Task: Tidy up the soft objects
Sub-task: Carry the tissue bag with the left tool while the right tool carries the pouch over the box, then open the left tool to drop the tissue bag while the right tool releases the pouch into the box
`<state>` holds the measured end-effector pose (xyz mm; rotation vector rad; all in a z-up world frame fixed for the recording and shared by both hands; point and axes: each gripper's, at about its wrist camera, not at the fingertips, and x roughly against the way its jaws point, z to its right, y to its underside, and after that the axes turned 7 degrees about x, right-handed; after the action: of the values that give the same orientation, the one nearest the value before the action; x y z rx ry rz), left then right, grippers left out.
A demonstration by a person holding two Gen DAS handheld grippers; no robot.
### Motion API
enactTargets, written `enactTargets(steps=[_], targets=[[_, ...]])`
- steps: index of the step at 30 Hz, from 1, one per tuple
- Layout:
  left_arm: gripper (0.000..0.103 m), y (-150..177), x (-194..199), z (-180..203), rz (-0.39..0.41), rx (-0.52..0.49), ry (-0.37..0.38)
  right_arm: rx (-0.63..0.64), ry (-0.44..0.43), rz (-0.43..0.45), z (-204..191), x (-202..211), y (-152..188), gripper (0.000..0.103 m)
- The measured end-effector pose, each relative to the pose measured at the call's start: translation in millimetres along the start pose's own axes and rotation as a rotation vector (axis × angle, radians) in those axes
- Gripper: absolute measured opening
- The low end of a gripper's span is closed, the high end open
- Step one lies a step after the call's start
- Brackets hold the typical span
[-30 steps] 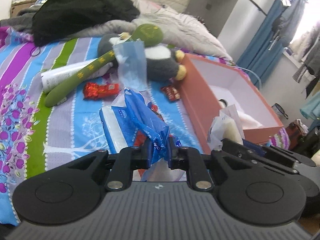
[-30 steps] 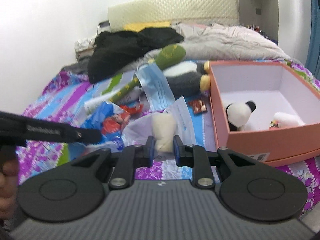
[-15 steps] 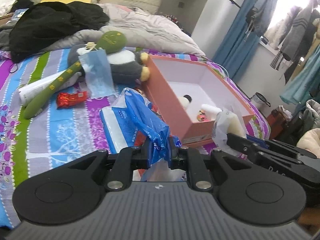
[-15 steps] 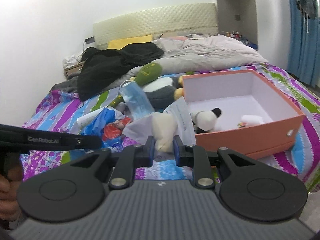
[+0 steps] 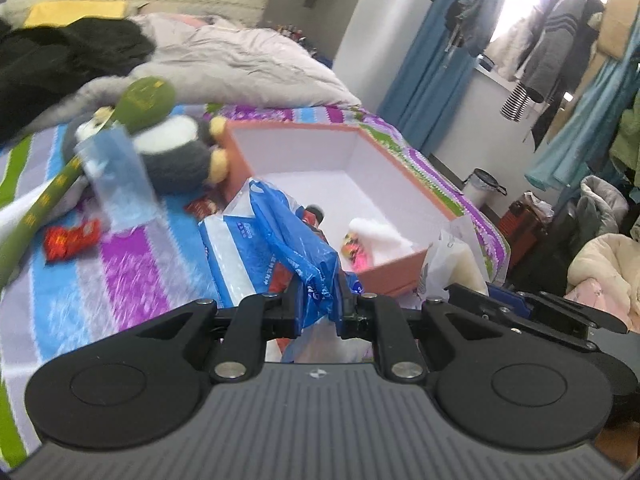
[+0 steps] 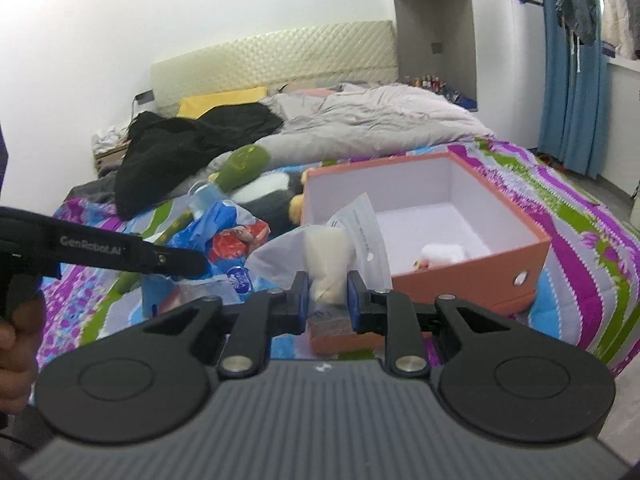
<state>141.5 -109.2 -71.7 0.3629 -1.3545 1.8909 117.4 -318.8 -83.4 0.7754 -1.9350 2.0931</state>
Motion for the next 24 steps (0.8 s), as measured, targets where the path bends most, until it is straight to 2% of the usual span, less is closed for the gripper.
enactTargets(steps=[3,7,15,21,24], targets=[[0.017,-20,-16,10,0.014,-0.038,0.007,0.011,0.02,0.014,10,-14,-13,0.024],[0.017,-52,-42,19,0.015,-0.033,0.029,0.002,0.042,0.008,30,-39,-34,0.024],[0.017,-115,-100,43,-0.005,-0.055,0.041,-0.031,0.053,-0.082,71,-87,-72,0.024],[0.017,-157,-162,48,-0.107,-0.051,0.016,-0.058,0.068,-0.19,105,-131,-88,0.025],[0.017,-172,-193,49,-0.189,-0.036,0.012,-0.062,0.029,-0.251,119,-153,-97,0.025]])
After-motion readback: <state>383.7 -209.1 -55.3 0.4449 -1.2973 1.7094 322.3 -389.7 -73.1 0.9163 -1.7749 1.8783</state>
